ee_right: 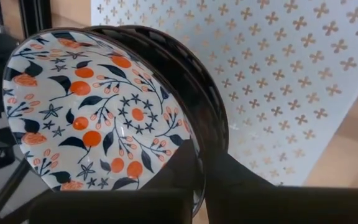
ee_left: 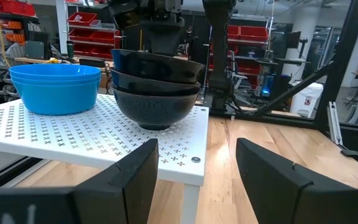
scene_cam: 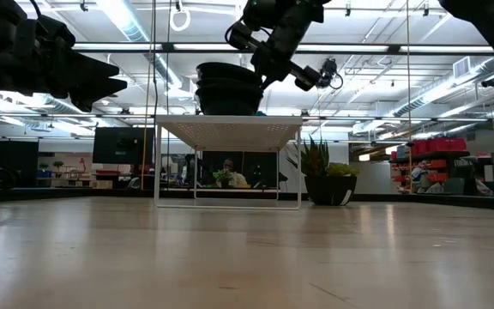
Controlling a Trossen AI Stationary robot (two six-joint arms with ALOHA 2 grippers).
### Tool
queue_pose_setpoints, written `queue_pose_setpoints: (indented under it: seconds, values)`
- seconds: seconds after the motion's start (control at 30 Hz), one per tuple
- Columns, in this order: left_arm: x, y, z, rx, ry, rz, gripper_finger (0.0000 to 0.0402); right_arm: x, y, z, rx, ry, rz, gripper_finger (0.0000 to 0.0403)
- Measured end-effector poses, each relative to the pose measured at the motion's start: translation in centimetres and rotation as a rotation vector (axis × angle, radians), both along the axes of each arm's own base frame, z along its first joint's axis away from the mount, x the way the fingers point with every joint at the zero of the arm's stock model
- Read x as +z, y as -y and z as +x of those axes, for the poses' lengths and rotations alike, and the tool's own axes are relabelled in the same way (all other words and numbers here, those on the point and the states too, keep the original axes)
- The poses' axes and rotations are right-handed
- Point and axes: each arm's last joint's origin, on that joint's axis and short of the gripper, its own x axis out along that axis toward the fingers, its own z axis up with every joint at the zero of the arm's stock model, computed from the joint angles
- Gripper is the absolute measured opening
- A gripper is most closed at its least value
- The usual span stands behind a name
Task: Pick & Place Mini bowls
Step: Stack the white patterned bowl on top of the white patterned bowl on the shelf
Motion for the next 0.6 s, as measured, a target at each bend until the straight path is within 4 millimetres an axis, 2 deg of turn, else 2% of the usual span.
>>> queue_pose_setpoints:
  seconds: [0.13, 0.43, 0.6]
  values:
    - [0.0, 0.0, 0.0, 0.0, 0.0, 0.0, 0.022, 0.0, 0.0, 0.0, 0.04, 0.007, -0.021, 0.0046]
    - [0.0, 0.0, 0.0, 0.0, 0.0, 0.0, 0.022, 0.2, 0.1, -0.2, 0.059, 0.016, -0.034, 0.0149]
    - [0.0, 0.0, 0.0, 0.0, 0.0, 0.0, 0.022, 1.2, 0.1, -1.1, 0.054, 0.01, -0.034, 0.0181]
